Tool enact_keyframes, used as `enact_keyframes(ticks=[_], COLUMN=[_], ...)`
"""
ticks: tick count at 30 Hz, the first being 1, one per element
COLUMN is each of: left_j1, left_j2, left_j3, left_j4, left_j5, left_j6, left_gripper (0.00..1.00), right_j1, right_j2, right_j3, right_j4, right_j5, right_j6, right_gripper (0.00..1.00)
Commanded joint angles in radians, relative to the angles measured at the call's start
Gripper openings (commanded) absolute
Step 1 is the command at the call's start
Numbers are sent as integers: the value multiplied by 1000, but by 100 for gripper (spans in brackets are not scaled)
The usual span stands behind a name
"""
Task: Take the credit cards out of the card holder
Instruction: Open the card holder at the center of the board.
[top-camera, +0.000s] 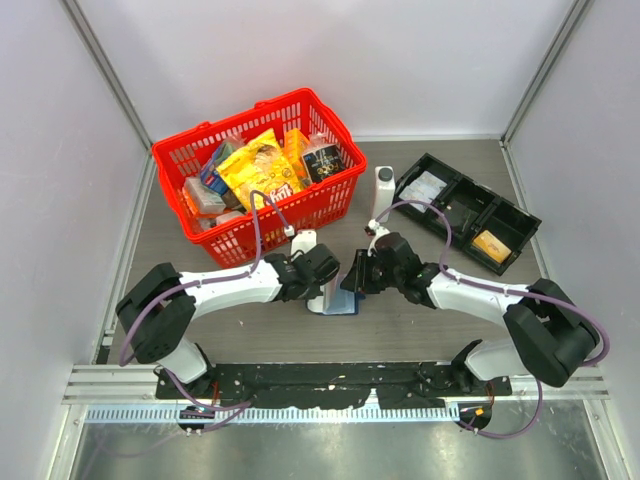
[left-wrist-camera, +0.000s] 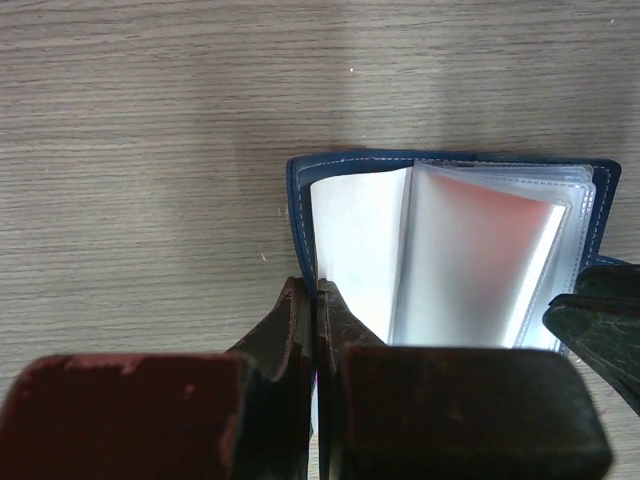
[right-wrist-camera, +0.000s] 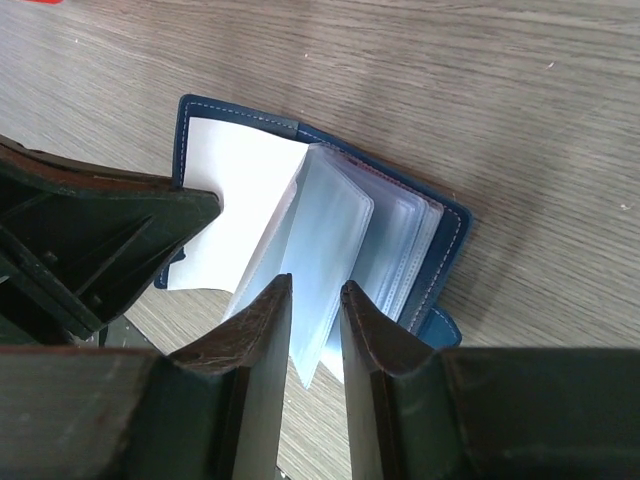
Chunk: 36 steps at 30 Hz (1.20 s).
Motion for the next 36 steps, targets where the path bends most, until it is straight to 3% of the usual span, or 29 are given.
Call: enact_keyframes(ticks=[1,5,17,24,33,36], left_j1=[0,0,0,0,0,0], left_j2=[-24,-24,-56,-145,-286,-314], left_j3=[-8,-11,-36,-88,-160,-171], left_j4=[24,32,49,49,44,24], left_j5=[15,24,18,-20,-36,-42], left_j6=[0,-2,-23,-54,-85,-105], left_gripper=[0,0,0,10,28,28], right_j1=[20,31,60,86,110,129], right_j2=[16,14,14,79,195,214], right_j3=[18,24,53,80,141,169], right_j4=[28,36,117,175,182,179], right_j5=[1,-18,-90,-131,-185,-185], right_j6=[7,7,19,30,29,26], right_gripper=[30,25,25,36,38,40])
